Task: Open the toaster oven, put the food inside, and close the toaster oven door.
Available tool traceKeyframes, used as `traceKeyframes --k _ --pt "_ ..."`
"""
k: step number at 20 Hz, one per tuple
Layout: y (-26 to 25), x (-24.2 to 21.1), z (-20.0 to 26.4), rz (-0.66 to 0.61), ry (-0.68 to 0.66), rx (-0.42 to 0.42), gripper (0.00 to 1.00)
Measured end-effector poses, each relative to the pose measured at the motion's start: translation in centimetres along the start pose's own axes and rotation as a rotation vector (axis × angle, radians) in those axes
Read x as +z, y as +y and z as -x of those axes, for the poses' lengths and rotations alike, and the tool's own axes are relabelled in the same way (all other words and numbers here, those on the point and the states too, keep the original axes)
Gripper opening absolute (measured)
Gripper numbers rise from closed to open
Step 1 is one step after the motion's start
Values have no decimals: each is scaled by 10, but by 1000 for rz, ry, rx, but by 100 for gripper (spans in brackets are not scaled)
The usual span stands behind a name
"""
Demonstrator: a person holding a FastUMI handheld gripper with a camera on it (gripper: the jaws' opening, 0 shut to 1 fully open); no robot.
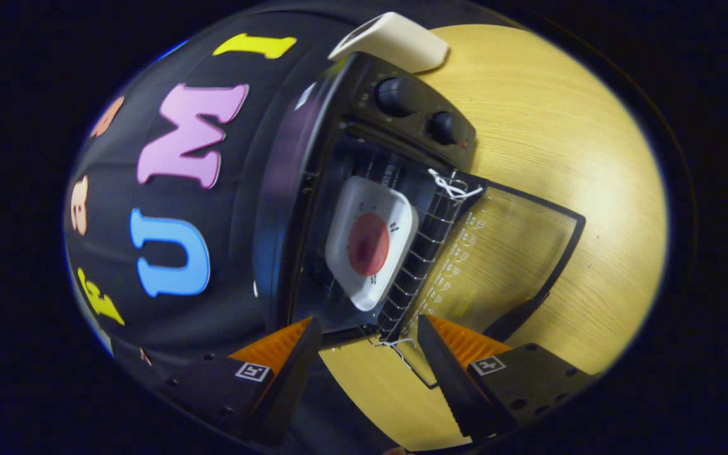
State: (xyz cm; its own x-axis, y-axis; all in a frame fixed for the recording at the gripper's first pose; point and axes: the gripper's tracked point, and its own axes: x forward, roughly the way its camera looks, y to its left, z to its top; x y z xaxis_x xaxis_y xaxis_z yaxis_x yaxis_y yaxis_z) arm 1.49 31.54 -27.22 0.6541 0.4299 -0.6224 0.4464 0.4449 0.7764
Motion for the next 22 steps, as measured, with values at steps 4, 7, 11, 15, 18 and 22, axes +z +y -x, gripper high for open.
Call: traceKeyframes --k 4,7,11,15,18,22 --pt "-24 -17 31 409 33 -79 98" --pt "-59 -40 43 630 123 -189 98" --pt "-105 -63 49 790 228 -324 99" --pt "-136 -71 31 907 280 -401 99" --pt "-155 -64 10 961 269 -451 99" --pt "-155 -51 -8 1008 203 -475 99"
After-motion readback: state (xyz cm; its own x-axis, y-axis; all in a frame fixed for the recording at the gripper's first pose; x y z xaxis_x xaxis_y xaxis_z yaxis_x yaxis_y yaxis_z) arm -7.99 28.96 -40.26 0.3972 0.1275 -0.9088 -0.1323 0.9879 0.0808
